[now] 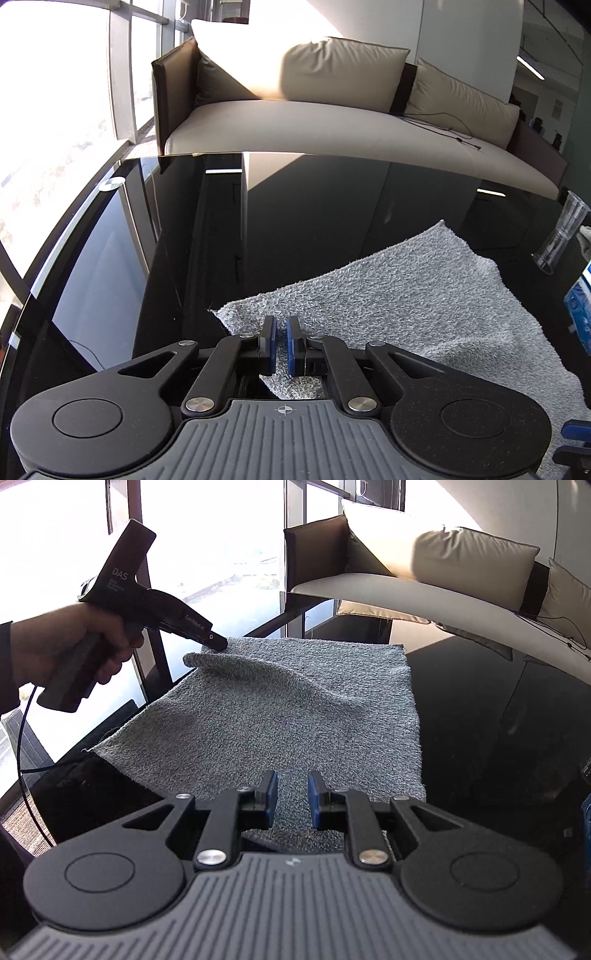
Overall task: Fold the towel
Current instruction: 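Grasp the towel edge with the left gripper and lift it up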
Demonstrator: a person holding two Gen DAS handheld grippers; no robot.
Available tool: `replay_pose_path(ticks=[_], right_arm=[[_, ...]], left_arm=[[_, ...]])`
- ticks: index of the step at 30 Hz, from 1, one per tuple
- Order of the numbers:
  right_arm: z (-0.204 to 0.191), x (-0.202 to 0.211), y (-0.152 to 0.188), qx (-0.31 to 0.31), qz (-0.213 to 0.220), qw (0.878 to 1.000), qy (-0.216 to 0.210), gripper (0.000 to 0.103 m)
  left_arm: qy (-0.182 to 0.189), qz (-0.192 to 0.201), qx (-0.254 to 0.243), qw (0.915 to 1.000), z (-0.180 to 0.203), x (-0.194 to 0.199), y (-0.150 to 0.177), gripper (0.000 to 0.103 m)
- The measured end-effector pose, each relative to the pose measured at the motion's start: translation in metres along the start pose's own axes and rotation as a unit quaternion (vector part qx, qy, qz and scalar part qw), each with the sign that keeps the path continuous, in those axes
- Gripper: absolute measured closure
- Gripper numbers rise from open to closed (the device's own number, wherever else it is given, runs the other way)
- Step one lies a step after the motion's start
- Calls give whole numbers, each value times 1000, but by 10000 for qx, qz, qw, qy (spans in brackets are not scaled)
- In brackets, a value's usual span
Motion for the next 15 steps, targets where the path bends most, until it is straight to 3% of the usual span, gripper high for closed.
replay_pose_path(ticks=[12, 15], right_arm=[[4, -4, 2, -112, -95, 9999, -17, 84], [5, -6, 2, -96, -96, 9999, -72, 84]], left_arm=[[-57, 104, 56, 9999, -1, -21, -14, 103], [-41, 99, 280, 9996, -5, -15, -16, 96]])
Point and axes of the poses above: each gripper's, at about its wrist camera, not at the fingertips, and x roughly against the way its jaws point, z to its right, y to its underside, the point moved 4 cm from there along -x, roughly the way its jaws point, and after that the axes turned 4 degrees about z, right-handed, at the moved point
